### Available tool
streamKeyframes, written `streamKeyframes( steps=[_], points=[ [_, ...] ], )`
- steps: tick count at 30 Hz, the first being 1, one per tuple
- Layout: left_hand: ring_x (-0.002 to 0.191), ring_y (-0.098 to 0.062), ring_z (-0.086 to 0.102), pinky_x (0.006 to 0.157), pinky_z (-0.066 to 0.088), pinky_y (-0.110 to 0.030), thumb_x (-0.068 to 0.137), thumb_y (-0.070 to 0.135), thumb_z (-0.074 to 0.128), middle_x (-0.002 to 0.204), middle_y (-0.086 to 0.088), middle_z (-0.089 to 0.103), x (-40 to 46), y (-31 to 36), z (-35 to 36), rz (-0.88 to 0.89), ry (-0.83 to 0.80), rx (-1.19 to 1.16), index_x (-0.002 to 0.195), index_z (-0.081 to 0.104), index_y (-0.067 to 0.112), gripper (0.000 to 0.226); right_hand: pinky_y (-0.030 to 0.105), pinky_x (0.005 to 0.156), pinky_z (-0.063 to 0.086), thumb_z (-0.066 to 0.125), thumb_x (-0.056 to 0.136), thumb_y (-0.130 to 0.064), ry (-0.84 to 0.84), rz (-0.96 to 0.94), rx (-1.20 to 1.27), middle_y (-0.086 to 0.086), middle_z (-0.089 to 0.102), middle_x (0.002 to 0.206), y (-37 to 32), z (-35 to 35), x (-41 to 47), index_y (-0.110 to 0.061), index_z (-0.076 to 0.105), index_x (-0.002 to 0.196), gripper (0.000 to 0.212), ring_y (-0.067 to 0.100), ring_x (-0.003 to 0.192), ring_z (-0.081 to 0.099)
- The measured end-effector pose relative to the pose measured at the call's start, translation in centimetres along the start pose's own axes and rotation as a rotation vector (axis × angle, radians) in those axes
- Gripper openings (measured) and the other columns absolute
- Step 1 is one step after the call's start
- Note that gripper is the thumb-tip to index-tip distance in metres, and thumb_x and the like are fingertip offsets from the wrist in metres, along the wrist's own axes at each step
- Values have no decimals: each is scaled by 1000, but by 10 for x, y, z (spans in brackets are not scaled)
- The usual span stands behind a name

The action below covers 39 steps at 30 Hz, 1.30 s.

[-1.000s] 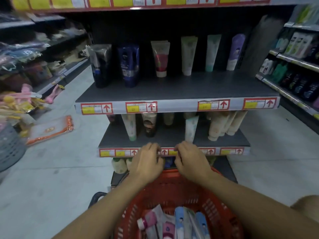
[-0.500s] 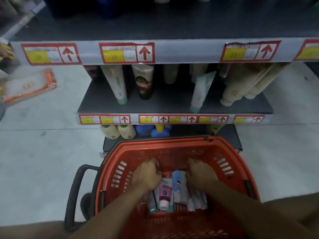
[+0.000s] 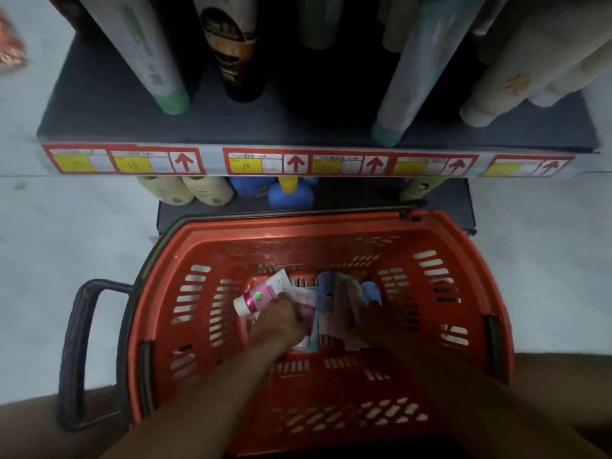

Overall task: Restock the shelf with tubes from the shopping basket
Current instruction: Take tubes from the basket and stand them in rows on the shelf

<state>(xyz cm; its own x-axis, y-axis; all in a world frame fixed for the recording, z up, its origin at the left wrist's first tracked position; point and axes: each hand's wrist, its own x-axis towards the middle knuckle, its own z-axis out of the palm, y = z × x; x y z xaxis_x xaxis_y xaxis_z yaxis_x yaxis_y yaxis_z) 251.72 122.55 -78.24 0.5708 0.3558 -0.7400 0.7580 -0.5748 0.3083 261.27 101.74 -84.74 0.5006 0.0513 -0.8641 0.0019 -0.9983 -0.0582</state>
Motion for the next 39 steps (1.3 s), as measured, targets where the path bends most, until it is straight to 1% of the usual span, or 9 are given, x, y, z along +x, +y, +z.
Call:
streamKeyframes(
  steps=[2, 6, 13, 19, 22, 24, 27, 31, 39],
  points=[
    [113, -28, 68, 77, 43, -30, 88, 62, 69, 119, -5, 68, 0, 2, 9, -32, 9, -34, 128, 50, 16, 64, 40, 121, 24, 59, 103, -42, -11, -17, 31, 19, 12, 170, 1, 0, -7, -10, 5, 165, 89, 36, 155, 21],
    [117, -30, 66, 84, 50, -34, 82, 51, 83, 124, -10, 65, 1, 5, 21, -103, 35, -69, 140, 39, 11, 83, 37, 110, 38, 74, 92, -34, 102, -37, 149, 13, 40, 158, 3, -7, -13, -25, 8, 166, 100, 36, 142, 44],
    [113, -30, 67, 90, 55, -36, 82, 30, 77, 118, -10, 66, 6, 8, 21, -171, 41, -107, 130, 47, 11, 60, 39, 104, 47, 89, 77, -41, 40, 50, 252, 17, 50, 150, 1, -3, -8, -16, 33, 157, 101, 35, 134, 53],
    [106, -23, 69, 88, 57, -30, 64, 55, 79, 112, 2, 70, 0, 2, 16, -249, -28, -156, 116, 63, 24, 63, 41, 105, 50, 89, 76, -40, 12, -4, 202, 17, 49, 152, -1, -12, -14, -22, 22, 162, 111, 36, 135, 53],
    [114, -26, 66, 88, 52, -29, 66, 61, 85, 122, -3, 67, -8, -2, 9, -225, 9, -155, 127, 55, 17, 81, 39, 105, 50, 85, 80, -41, 20, -40, 110, 16, 47, 154, -10, -22, -27, -22, 20, 163, 107, 36, 135, 54],
    [114, -26, 67, 90, 53, -32, 64, 58, 90, 124, -4, 67, -15, -2, 0, -194, 60, -173, 131, 51, 15, 88, 39, 90, 58, 85, 78, -40, 47, -82, 115, 14, 58, 141, -15, -28, -38, -26, 28, 157, 99, 33, 118, 65],
    [110, -27, 67, 89, 57, -37, 63, 55, 91, 122, -5, 67, -30, 3, -18, -154, 129, -174, 132, 48, 15, 90, 35, 70, 58, 85, 67, -35, 123, -152, 168, 8, 66, 117, -22, -43, -58, -25, 51, 126, 69, 23, 92, 69],
    [109, -28, 67, 81, 54, -34, 62, 57, 91, 118, -4, 68, -56, 10, -38, -109, 238, -193, 125, 48, 16, 87, 26, 70, 46, 83, 73, -40, 196, -237, 50, 8, 69, 120, -31, -64, -91, -13, 61, 124, 63, 22, 103, 68],
    [85, -20, 69, 70, 56, -36, 61, 50, 89, 96, 5, 69, -114, 28, -75, 89, 458, -380, 106, 47, 25, 66, 36, 79, 58, 79, 66, -58, 414, -396, 121, 5, 71, 111, -40, -107, -162, -15, 60, 117, 69, 26, 99, 70]
  ],
)
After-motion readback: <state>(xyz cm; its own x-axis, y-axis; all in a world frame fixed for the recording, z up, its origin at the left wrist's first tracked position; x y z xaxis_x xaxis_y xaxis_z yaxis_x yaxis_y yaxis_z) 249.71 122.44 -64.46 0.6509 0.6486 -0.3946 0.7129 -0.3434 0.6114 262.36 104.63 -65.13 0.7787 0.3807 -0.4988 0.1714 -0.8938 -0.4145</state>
